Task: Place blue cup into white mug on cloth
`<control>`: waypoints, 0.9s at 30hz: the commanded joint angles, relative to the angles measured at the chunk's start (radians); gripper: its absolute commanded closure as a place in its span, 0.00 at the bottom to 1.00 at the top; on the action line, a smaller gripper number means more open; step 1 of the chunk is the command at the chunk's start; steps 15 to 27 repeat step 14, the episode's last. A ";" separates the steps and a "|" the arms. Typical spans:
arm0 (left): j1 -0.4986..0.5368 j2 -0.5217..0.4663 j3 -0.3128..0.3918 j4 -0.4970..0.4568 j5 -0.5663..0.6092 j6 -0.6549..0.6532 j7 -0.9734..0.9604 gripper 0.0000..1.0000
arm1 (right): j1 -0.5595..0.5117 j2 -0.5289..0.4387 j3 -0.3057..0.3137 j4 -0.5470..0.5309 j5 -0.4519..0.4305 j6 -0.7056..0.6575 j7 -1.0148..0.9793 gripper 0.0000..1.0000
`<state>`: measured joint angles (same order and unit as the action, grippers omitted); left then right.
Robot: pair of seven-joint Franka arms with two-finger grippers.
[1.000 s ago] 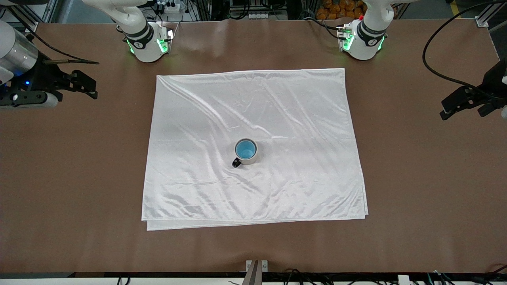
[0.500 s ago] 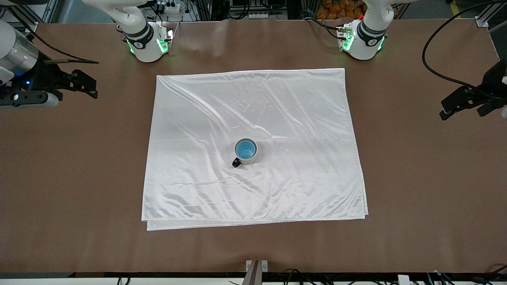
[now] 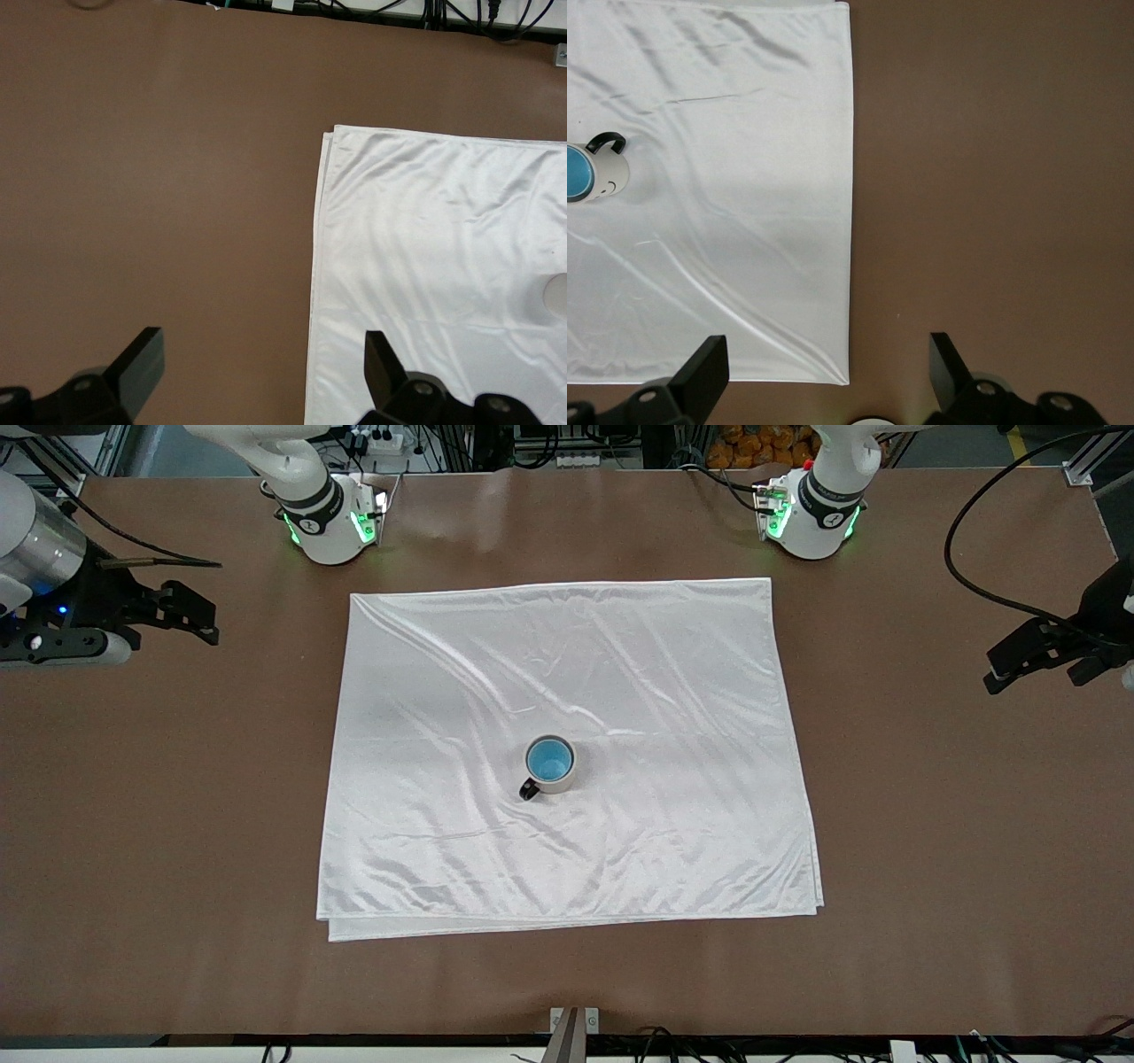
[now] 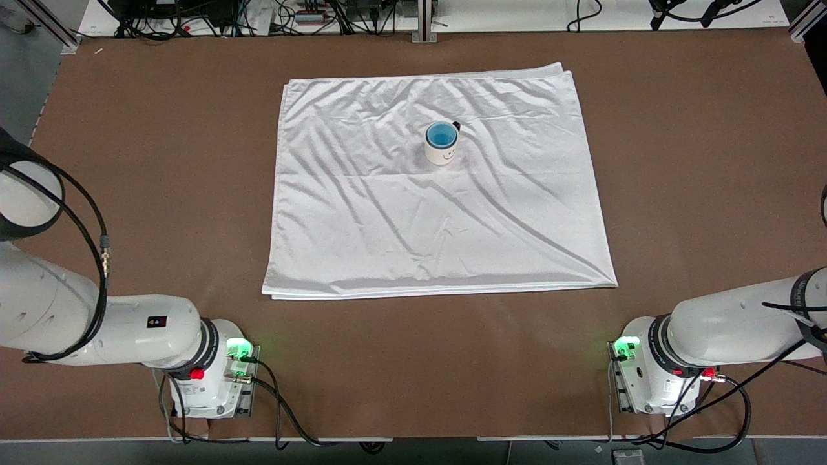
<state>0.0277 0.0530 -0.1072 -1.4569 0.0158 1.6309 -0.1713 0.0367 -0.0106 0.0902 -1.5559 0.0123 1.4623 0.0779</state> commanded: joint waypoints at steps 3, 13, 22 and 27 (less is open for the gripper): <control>0.006 -0.027 0.000 -0.026 -0.020 0.015 -0.004 0.00 | 0.005 -0.011 -0.007 -0.004 0.009 -0.011 -0.006 0.00; 0.004 -0.027 -0.002 -0.026 -0.016 0.015 -0.007 0.00 | 0.005 -0.009 -0.007 -0.003 0.009 -0.013 0.000 0.00; 0.004 -0.027 0.000 -0.026 -0.016 0.015 -0.007 0.00 | 0.005 -0.009 -0.007 -0.003 0.009 -0.013 0.002 0.00; 0.004 -0.027 0.000 -0.026 -0.016 0.015 -0.007 0.00 | 0.005 -0.009 -0.007 -0.003 0.009 -0.013 0.002 0.00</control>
